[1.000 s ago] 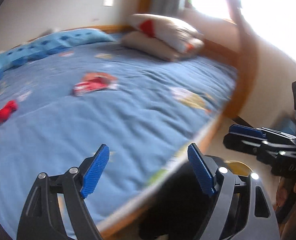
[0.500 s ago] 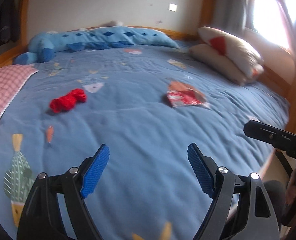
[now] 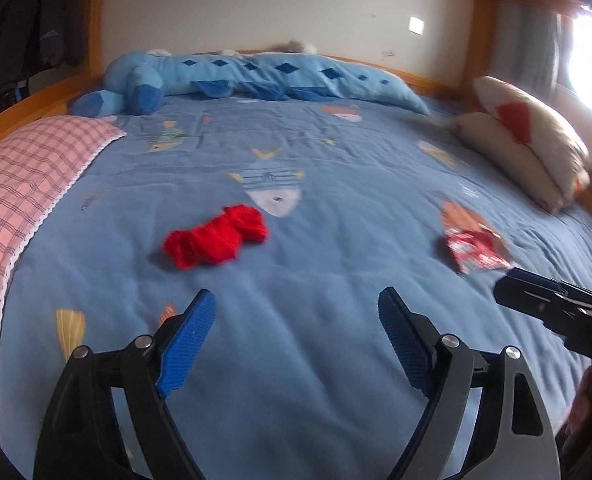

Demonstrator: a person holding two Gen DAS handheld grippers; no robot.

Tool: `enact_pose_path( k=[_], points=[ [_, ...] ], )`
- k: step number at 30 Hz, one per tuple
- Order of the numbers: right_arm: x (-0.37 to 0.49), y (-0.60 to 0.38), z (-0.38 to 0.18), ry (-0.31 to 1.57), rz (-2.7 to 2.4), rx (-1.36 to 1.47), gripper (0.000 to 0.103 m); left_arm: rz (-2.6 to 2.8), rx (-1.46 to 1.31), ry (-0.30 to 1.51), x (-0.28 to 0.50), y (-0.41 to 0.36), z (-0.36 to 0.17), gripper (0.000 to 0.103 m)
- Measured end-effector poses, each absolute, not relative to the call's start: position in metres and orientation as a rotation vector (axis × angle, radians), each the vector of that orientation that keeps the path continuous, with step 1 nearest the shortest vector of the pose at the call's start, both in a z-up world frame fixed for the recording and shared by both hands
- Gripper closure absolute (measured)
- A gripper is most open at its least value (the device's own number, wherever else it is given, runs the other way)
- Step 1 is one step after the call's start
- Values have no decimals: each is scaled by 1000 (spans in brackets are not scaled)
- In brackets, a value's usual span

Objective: Collect trash
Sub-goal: 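Move both tools back toward the red sock and red wrapper on the bed, then grasp the red sock with the left tool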

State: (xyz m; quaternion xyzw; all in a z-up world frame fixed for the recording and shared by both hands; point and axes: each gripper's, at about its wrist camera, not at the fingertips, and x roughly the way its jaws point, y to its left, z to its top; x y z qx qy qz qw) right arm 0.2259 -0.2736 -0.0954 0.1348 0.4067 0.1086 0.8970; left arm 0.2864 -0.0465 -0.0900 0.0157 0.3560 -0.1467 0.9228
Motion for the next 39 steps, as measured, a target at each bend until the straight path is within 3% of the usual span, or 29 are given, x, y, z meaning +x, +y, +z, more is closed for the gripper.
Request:
enact_pose_path(
  k=[3,21,23,29,39],
  points=[
    [243,-270,-103,843,234,279,50,-266,24,746,318,-36,-100,20],
    [285,-279,-134,901,229,289,49,-197,25,866,443,-26,-152,21],
    [284,-283,-133,899,219,289,49,-189,30,869,444,-28,-153,36],
    [280,-297,-136,906,187,295,49,-188,1,878,439,-23,-154,60],
    [258,-335,-130,907,110,295,49,-347,-94,873,402,-56,-137,62]
  ],
)
